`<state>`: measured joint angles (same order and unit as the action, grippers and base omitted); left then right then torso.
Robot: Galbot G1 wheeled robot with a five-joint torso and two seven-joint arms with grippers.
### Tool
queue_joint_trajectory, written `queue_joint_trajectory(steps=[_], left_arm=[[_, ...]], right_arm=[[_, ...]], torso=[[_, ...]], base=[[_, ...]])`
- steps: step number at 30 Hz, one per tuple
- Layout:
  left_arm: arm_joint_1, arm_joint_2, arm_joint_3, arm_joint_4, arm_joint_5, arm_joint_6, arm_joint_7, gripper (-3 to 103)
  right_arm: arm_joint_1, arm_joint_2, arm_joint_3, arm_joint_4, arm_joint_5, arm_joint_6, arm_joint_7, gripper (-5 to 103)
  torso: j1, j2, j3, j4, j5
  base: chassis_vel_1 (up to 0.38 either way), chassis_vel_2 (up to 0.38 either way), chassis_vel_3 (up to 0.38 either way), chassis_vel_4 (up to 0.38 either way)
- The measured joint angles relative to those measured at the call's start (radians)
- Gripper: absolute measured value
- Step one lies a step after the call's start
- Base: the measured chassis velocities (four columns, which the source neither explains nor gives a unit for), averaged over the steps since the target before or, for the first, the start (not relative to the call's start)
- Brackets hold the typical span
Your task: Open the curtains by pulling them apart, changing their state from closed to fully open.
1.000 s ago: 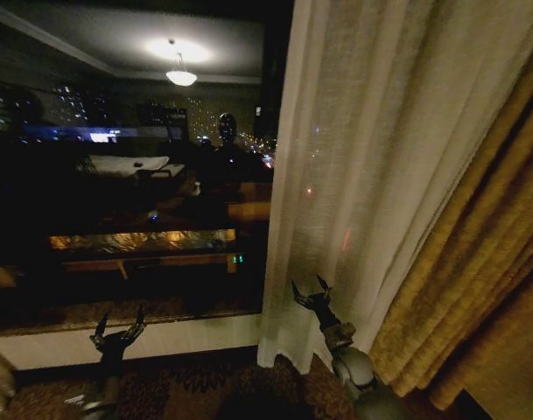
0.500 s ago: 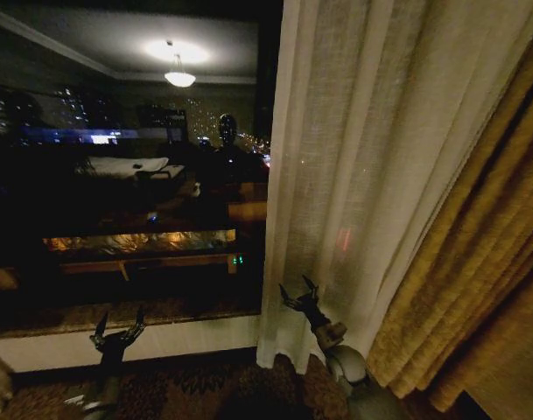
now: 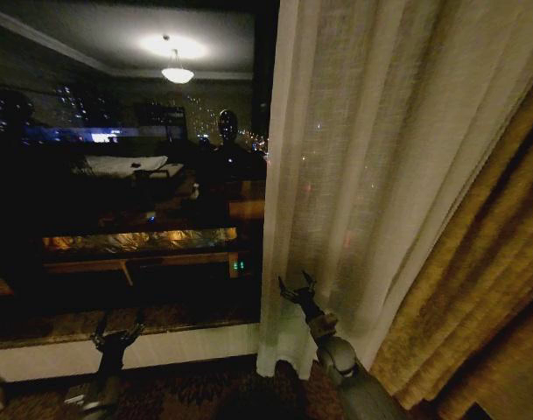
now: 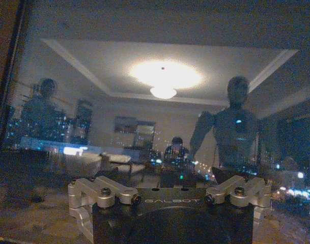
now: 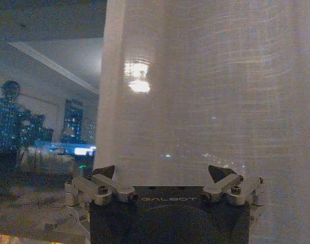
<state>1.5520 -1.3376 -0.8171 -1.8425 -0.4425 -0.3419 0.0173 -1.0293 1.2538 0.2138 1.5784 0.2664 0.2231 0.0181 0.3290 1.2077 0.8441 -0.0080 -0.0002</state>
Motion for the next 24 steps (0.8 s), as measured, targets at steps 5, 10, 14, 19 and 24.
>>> queue_joint_trajectory(steps=[5,10,14,19,24], left_arm=[[0.000,0.000,0.000,0.000,0.000,0.000,0.000,100],[0.000,0.000,0.000,0.000,0.000,0.000,0.000,100],[0.000,0.000,0.000,0.000,0.000,0.000,0.000,100],[0.000,0.000,0.000,0.000,0.000,0.000,0.000,100],[0.000,0.000,0.000,0.000,0.000,0.000,0.000,100]], right_arm=[[0.067,0.024,-0.039,-0.066,-0.008,-0.019,0.026,100],[0.120,0.048,-0.060,-0.133,-0.017,-0.019,0.038,100],[0.186,0.083,-0.070,-0.219,-0.020,-0.011,0.042,100],[0.239,0.106,-0.080,-0.280,-0.023,-0.006,0.052,100],[0.251,0.099,-0.079,-0.298,-0.054,-0.002,0.056,101]], torso=[[0.000,0.000,0.000,0.0000,0.0000],[0.001,0.000,0.000,-0.0001,0.0001],[0.000,0.000,0.000,0.0000,0.0000],[0.001,0.000,0.000,0.0001,0.0000],[0.000,0.000,0.000,0.0000,0.0001]], base=[[0.000,0.000,0.000,0.000],[0.000,0.000,0.000,0.000],[0.000,0.000,0.000,0.000],[0.000,0.000,0.000,0.000],[0.000,0.000,0.000,0.000]])
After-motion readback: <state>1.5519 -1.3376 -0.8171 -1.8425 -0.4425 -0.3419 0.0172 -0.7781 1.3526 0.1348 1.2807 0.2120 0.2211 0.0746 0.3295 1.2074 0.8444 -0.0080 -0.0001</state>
